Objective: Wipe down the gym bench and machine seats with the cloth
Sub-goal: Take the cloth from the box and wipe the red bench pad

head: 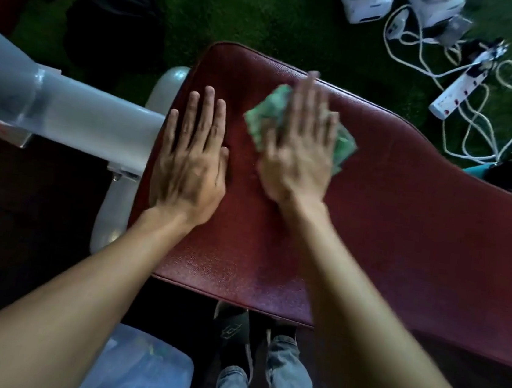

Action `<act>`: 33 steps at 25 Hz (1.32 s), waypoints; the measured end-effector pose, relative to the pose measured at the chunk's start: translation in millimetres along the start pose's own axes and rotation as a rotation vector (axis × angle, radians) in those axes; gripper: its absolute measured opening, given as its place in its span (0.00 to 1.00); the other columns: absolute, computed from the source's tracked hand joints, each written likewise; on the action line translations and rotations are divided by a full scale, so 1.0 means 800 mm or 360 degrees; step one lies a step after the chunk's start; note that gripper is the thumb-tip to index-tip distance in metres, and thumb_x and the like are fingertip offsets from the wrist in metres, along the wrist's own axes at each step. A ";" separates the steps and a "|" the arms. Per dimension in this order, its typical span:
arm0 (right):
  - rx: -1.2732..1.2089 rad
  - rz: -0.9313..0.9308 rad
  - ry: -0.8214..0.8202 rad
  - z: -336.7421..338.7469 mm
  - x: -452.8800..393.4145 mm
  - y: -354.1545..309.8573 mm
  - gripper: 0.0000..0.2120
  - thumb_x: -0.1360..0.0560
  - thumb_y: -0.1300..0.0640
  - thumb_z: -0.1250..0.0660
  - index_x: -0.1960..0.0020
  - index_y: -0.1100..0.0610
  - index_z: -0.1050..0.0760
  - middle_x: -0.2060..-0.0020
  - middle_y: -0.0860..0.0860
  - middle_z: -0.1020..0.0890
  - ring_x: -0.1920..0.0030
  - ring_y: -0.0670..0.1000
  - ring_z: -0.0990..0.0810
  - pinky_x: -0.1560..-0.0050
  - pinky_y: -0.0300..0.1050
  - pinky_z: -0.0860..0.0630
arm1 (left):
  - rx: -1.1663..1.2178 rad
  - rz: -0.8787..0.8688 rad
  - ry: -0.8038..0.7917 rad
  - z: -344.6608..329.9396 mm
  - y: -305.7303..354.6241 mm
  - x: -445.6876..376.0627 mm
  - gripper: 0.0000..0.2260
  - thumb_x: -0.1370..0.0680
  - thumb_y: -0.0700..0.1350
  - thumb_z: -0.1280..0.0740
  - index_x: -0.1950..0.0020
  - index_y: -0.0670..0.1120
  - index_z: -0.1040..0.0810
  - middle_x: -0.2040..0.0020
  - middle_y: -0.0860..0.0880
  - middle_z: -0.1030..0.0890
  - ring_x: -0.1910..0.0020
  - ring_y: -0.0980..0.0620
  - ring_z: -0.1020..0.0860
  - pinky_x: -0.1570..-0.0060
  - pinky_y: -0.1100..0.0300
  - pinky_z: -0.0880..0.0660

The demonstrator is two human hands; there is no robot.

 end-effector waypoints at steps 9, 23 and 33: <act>0.0084 -0.0405 0.0066 0.027 -0.002 0.084 0.32 0.17 0.44 0.56 0.17 0.57 0.56 0.16 0.53 0.53 0.17 0.52 0.56 0.18 0.58 0.53 | -0.0096 0.0004 -0.0024 0.000 0.002 0.001 0.29 0.16 0.48 0.50 0.17 0.40 0.52 0.16 0.42 0.52 0.17 0.45 0.52 0.19 0.45 0.51; 0.0041 0.0031 -0.0016 0.002 -0.046 -0.023 0.32 0.17 0.45 0.52 0.17 0.57 0.54 0.16 0.52 0.51 0.17 0.51 0.54 0.18 0.55 0.54 | -0.0031 -0.0012 -0.0002 0.001 0.002 0.000 0.28 0.15 0.47 0.49 0.17 0.40 0.51 0.16 0.42 0.51 0.17 0.45 0.52 0.19 0.46 0.50; 0.0062 0.0138 0.0067 -0.004 -0.060 -0.039 0.31 0.17 0.45 0.50 0.17 0.55 0.48 0.17 0.51 0.45 0.17 0.50 0.49 0.18 0.52 0.51 | 0.0328 0.0201 0.0163 0.013 -0.012 0.006 0.34 0.25 0.42 0.44 0.19 0.33 0.44 0.18 0.35 0.46 0.17 0.40 0.48 0.19 0.46 0.48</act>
Point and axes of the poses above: each hand's wrist, its own x-axis away from the middle knuckle, its own z-axis out of the back of the hand, y = z × x, the point moved 7 cm from there along -x, towards the middle knuckle
